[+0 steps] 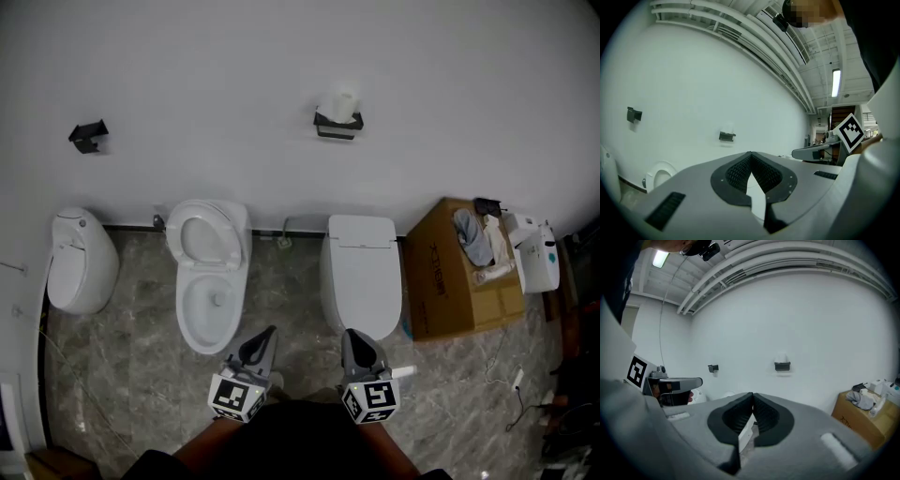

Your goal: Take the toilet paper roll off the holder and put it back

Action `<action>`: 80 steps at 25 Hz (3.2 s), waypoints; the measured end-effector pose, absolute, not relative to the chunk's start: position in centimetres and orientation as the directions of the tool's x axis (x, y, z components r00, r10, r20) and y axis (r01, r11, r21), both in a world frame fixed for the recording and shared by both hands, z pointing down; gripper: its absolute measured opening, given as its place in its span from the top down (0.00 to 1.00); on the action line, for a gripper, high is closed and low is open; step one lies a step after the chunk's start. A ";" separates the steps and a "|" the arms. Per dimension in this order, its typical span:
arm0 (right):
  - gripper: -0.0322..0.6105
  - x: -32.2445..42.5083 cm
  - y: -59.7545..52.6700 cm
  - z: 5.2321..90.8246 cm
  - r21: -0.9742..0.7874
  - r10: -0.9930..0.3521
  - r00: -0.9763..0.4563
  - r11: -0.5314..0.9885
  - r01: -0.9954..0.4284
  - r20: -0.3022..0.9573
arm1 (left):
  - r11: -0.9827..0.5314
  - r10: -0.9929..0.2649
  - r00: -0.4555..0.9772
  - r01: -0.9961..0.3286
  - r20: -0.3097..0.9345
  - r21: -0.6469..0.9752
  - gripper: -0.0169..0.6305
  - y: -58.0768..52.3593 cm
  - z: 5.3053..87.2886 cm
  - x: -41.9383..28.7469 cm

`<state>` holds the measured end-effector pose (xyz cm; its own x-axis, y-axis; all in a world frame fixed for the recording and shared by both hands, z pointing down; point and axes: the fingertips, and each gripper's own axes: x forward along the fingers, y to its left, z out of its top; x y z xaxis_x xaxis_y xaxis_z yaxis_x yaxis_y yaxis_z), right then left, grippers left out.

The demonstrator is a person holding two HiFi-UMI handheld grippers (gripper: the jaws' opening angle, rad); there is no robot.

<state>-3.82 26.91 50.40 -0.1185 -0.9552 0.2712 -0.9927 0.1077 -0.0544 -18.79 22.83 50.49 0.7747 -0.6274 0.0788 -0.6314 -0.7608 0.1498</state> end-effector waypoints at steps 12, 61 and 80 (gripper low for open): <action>0.95 -1.7 17.6 51.2 -0.070 -0.956 -0.144 0.130 -0.989 0.254 | -0.741 -0.660 0.749 -0.661 0.058 0.118 0.95 13.1 50.4 -17.0; 0.28 20.8 -41.6 46.4 -0.012 -0.976 -0.170 0.170 -0.985 0.139 | -0.649 -0.750 0.657 -0.753 0.077 0.103 0.95 -26.0 50.7 -0.6; 0.39 19.8 -45.3 47.1 0.032 -0.969 -0.178 0.186 -0.982 0.169 | -0.588 -0.775 0.618 -0.782 0.131 0.208 0.95 -25.5 49.7 -1.2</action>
